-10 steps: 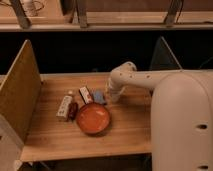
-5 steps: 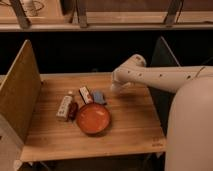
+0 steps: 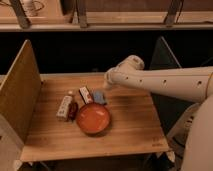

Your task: Place the ceramic cup in the ceramic bowl

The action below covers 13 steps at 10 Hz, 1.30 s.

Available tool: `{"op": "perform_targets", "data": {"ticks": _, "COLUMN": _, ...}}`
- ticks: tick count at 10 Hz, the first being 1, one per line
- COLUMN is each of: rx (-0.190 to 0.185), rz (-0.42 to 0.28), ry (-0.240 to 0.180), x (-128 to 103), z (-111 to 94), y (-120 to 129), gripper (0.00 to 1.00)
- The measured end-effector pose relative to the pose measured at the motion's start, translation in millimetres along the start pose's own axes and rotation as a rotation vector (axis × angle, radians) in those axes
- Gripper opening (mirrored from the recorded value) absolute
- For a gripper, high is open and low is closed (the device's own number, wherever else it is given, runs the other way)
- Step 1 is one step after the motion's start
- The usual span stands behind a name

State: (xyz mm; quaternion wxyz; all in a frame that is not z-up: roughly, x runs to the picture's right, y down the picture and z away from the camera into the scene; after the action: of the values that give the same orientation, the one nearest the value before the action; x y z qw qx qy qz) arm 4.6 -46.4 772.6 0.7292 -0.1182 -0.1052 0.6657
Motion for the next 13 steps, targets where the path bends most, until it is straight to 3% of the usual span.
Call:
{"op": "perform_targets", "data": {"ticks": 3, "rx": -0.117, "rz": -0.079, "ry": 0.025, "x": 30.3, "z": -3.4, "y": 67.0, "gripper": 0.0}}
{"op": "perform_targets", "data": {"ticks": 5, "rx": -0.194, "rz": -0.122, "ry": 0.072, "x": 57.5, "z": 3.8, "y": 105.2, "gripper": 0.0}}
{"op": "perform_targets", "data": {"ticks": 6, "rx": -0.21, "rz": -0.137, "ry": 0.095, "x": 67.4, "z": 7.2, "y": 114.2, "gripper": 0.0}}
{"op": "perform_targets", "data": {"ticks": 7, "rx": -0.212, "rz": -0.155, "ry": 0.145, "x": 83.7, "z": 14.0, "y": 118.2, "gripper": 0.0}}
{"op": "perform_targets", "data": {"ticks": 9, "rx": -0.17, "rz": -0.181, "ry": 0.242, "x": 106.4, "z": 24.5, "y": 107.2, "gripper": 0.0}}
{"op": "perform_targets", "data": {"ticks": 13, "rx": -0.103, "rz": -0.223, "ry": 0.372, "x": 126.4, "z": 23.1, "y": 94.1, "gripper": 0.0}}
